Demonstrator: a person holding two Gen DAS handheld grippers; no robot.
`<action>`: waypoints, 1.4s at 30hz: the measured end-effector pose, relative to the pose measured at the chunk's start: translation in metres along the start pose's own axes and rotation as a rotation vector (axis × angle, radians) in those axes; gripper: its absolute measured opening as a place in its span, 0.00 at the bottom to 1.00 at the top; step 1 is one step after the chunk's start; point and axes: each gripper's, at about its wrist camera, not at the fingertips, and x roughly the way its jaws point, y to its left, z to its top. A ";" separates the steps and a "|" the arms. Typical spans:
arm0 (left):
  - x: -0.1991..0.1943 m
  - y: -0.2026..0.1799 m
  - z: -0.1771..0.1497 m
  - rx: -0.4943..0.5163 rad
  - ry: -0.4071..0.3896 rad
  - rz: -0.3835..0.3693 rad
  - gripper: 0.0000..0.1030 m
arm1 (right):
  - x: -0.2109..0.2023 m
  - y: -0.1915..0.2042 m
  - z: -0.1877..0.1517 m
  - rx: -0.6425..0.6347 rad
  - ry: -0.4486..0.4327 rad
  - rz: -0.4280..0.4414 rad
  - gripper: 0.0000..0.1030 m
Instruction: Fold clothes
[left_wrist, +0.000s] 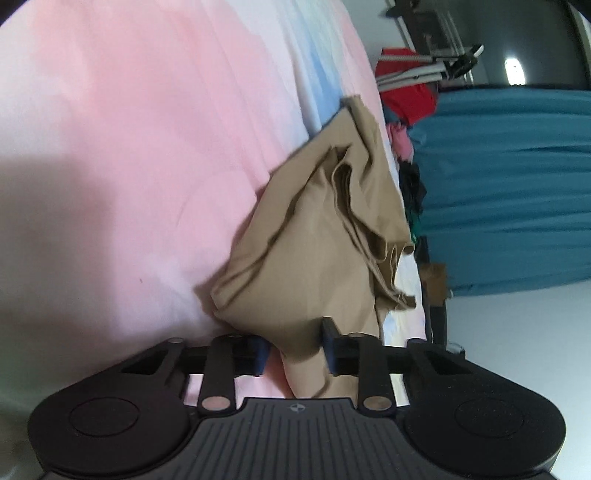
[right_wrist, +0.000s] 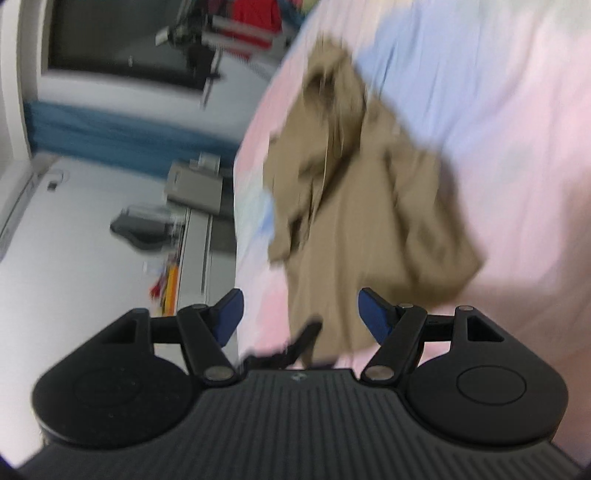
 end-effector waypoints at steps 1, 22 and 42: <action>-0.001 -0.003 0.000 0.013 -0.013 -0.016 0.09 | 0.007 -0.002 -0.005 0.013 0.025 0.008 0.69; -0.029 -0.039 -0.001 0.131 -0.117 -0.178 0.06 | -0.005 -0.035 0.013 0.055 -0.289 -0.184 0.22; -0.194 -0.109 -0.095 0.361 -0.041 -0.277 0.06 | -0.191 0.059 -0.051 -0.208 -0.360 0.065 0.08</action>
